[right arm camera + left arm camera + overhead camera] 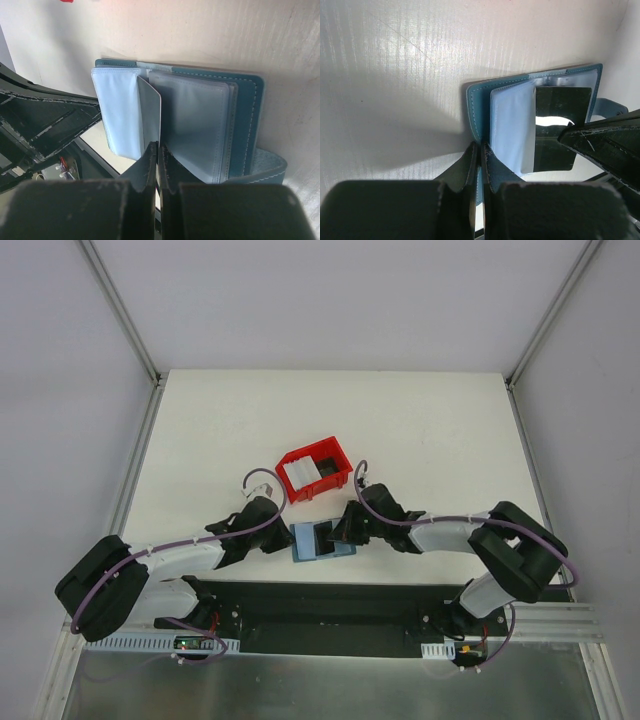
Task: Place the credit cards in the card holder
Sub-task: Insert the credit card into the card holder.
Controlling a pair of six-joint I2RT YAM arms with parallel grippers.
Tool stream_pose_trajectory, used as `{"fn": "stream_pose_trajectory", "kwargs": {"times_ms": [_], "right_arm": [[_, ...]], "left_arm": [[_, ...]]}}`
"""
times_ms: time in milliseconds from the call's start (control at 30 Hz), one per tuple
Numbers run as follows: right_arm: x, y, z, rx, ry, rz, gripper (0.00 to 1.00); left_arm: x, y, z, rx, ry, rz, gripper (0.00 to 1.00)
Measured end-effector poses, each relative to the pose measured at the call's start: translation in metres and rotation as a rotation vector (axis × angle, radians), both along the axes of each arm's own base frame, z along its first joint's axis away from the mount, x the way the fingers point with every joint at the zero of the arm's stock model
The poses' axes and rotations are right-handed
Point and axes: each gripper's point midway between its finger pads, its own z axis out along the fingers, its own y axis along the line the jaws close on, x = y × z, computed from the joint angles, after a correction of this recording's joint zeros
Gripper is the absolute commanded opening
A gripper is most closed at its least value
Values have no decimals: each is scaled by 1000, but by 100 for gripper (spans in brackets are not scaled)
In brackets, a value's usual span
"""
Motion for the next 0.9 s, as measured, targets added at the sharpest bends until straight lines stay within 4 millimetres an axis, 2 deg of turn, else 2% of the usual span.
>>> {"fn": "stream_pose_trajectory", "kwargs": {"times_ms": [433, 633, 700, 833, 900], "right_arm": [[-3, 14, -4, 35, 54, 45, 0], [-4, 23, -4, 41, 64, 55, 3], [-4, 23, -5, 35, 59, 52, 7], [-3, 19, -3, 7, 39, 36, 28], [-3, 16, -1, -10, 29, 32, 31]], "left_arm": [[2, 1, 0, 10, 6, 2, 0], [2, 1, 0, 15, 9, 0, 0], [2, 1, 0, 15, 8, 0, 0], [2, 1, 0, 13, 8, 1, 0], [2, 1, 0, 13, 8, 1, 0]]}}
